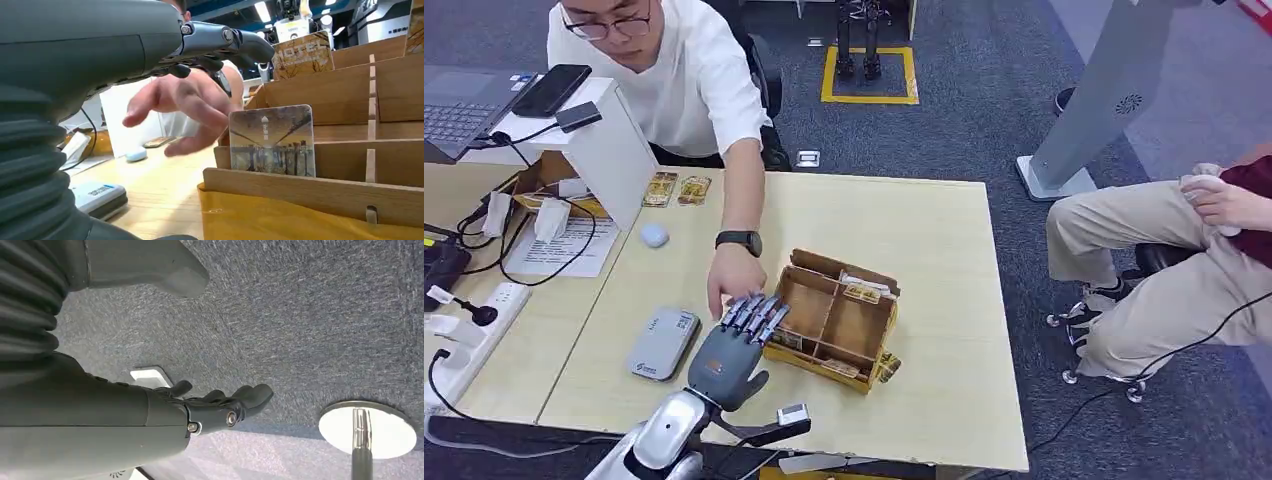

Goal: Pass the card to the sensor for recognition and then transmit it.

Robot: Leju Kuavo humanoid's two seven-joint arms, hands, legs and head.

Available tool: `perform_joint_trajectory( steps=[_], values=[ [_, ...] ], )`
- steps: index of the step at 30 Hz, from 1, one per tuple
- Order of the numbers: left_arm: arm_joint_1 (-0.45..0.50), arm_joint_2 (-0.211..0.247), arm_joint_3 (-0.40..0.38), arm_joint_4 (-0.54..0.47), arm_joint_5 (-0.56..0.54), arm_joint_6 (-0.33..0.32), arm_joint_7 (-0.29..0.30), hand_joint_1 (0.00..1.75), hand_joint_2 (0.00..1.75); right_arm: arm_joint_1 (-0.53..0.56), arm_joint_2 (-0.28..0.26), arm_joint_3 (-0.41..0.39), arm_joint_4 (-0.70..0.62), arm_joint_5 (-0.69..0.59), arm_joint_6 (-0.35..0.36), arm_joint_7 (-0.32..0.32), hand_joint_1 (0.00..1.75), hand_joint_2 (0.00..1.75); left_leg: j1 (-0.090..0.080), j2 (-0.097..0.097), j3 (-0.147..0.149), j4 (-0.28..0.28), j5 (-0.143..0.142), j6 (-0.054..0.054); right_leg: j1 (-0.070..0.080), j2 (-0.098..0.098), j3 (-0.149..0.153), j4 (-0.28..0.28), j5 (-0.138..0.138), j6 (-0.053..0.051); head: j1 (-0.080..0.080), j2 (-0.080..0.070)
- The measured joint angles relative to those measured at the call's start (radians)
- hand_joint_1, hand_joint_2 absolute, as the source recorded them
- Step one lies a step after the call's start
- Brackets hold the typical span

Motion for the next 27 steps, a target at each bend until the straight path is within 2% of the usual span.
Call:
perform_joint_trajectory(
  steps=[27],
  values=[
    [0.000,0.000,0.000,0.000,0.004,-0.002,-0.005,0.00,1.75,0.000,0.002,0.002,0.000,-0.003,0.000,0.000,0.00,1.75,0.000,0.000,0.000,0.000,0.000,0.000,0.000,0.000,0.000,0.000,0.000,0.000,0.000,0.000]
  ],
)
